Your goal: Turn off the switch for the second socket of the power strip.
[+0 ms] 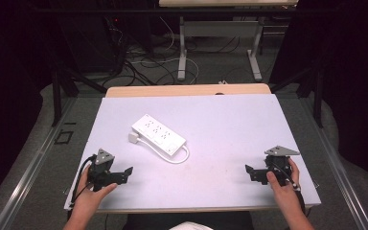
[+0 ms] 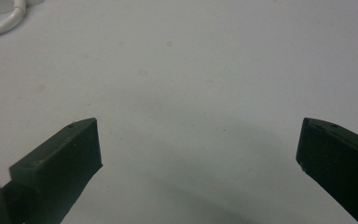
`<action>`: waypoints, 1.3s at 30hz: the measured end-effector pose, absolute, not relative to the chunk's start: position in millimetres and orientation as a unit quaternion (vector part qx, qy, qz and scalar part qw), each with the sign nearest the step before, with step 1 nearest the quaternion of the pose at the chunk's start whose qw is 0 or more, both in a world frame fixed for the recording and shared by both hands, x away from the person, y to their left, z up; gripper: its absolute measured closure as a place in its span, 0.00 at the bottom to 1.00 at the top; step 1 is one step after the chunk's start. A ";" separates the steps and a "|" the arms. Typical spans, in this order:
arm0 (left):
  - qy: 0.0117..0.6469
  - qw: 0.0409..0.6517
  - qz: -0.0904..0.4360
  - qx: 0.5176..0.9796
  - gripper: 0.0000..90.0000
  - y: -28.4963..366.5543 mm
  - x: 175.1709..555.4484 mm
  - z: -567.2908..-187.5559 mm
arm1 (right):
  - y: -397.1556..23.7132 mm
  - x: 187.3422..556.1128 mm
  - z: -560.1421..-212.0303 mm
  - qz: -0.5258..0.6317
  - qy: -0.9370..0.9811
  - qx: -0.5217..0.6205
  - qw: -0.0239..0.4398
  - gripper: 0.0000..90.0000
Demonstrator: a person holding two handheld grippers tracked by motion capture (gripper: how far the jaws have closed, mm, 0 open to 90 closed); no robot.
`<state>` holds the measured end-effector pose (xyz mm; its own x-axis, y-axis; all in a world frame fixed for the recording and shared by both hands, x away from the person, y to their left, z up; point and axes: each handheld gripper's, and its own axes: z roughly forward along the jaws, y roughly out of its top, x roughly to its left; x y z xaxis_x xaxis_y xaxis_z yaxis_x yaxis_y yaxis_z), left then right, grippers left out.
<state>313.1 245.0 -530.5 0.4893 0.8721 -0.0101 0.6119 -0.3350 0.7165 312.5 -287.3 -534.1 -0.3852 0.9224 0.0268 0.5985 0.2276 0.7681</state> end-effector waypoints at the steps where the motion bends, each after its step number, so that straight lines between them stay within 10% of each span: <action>1: 0.468 0.338 0.192 0.794 0.18 244.8 313.3 -530.4 | -287.3 312.5 -534.1 0.360 0.751 0.507 0.225 0.00; 39: 0.470 0.338 0.181 0.795 0.21 235.9 345.7 -484.8 | -287.7 311.7 -536.1 0.359 0.747 0.514 0.222 0.00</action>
